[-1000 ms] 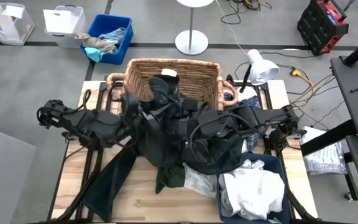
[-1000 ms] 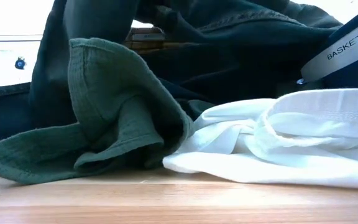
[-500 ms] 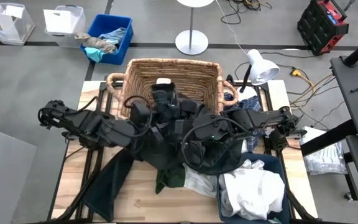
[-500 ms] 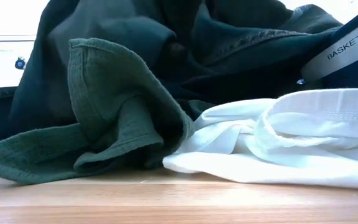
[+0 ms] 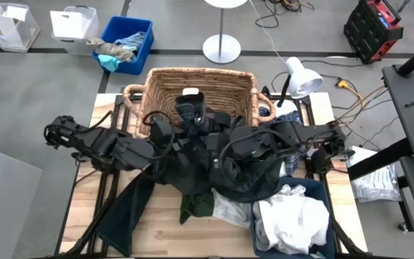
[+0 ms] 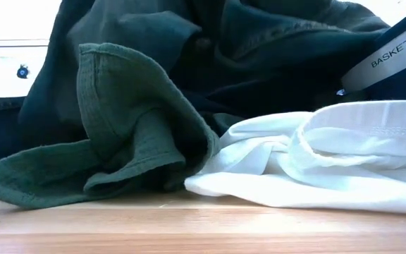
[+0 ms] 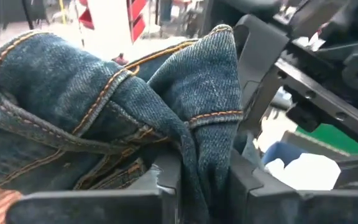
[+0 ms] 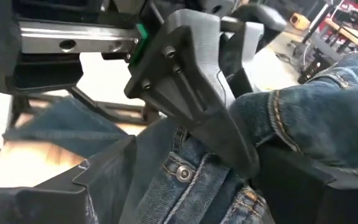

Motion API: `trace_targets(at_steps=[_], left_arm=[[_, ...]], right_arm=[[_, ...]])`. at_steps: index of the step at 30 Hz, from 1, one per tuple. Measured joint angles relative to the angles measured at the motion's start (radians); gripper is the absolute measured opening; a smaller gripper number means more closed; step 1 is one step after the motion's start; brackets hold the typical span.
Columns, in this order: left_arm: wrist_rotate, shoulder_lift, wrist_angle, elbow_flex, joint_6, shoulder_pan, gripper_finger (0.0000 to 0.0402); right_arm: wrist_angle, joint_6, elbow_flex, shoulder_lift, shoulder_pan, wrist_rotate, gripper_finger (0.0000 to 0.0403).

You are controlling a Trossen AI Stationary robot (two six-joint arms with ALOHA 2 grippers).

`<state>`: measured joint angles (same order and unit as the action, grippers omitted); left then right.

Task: Sort clothes
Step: Put the dark blue jeans into the brown laundry basket

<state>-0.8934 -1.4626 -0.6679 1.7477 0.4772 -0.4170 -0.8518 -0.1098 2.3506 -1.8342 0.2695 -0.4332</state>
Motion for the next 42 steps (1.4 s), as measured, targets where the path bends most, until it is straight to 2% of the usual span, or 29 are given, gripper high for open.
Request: trace_targets(at_steps=[3, 8, 10, 12, 15, 18, 22, 25, 28, 37, 39, 42], left_arm=[[-0.001, 0.015, 0.105, -0.002, -0.107, -0.012, 0.0041], [-0.002, 0.05, 0.257, -0.004, -0.302, -0.038, 0.0032], [-0.038, 0.08, 0.311, -0.005, -0.376, -0.046, 0.003], [-0.041, 0.114, 0.38, 0.004, -0.432, -0.051, 0.003], [-0.017, 0.145, 0.399, 0.005, -0.505, -0.061, 0.003], [0.108, 0.159, 0.393, -0.001, -0.581, -0.071, 0.003], [0.347, 0.176, 0.401, -0.001, -0.707, -0.078, 0.003], [0.519, 0.176, 0.435, 0.006, -0.762, -0.078, 0.003], [0.644, 0.161, 0.443, 0.006, -0.787, -0.078, 0.003], [0.851, 0.12, 0.462, 0.006, -0.841, -0.078, 0.003], [0.879, 0.11, 0.462, 0.006, -0.845, -0.078, 0.003], [0.877, 0.105, 0.476, 0.006, -0.846, -0.078, 0.003]], right_arm=[[0.013, 0.047, 0.003, 0.033, 0.0, 0.052, 0.0298], [0.035, 0.156, 0.007, 0.09, -0.008, 0.236, 0.0304], [-0.02, 0.199, 0.006, 0.123, -0.01, 0.271, 0.0306], [0.014, 0.221, 0.009, 0.152, -0.008, 0.284, 0.0305], [-0.033, 0.243, 0.009, 0.185, -0.008, 0.288, 0.0301], [-0.06, 0.236, 0.006, 0.202, -0.009, 0.26, 0.0296], [-0.047, 0.223, 0.006, 0.236, -0.016, 0.242, 0.0295], [-0.037, 0.221, 0.008, 0.245, -0.023, 0.243, 0.0304], [-0.01, 0.209, 0.006, 0.232, -0.028, 0.247, 0.0317], [0.081, 0.193, 0.006, 0.175, -0.05, 0.257, 0.034], [0.086, 0.217, 0.005, 0.157, -0.064, 0.31, 0.0343], [0.156, 0.251, 0.005, 0.126, -0.076, 0.462, 0.0341]])
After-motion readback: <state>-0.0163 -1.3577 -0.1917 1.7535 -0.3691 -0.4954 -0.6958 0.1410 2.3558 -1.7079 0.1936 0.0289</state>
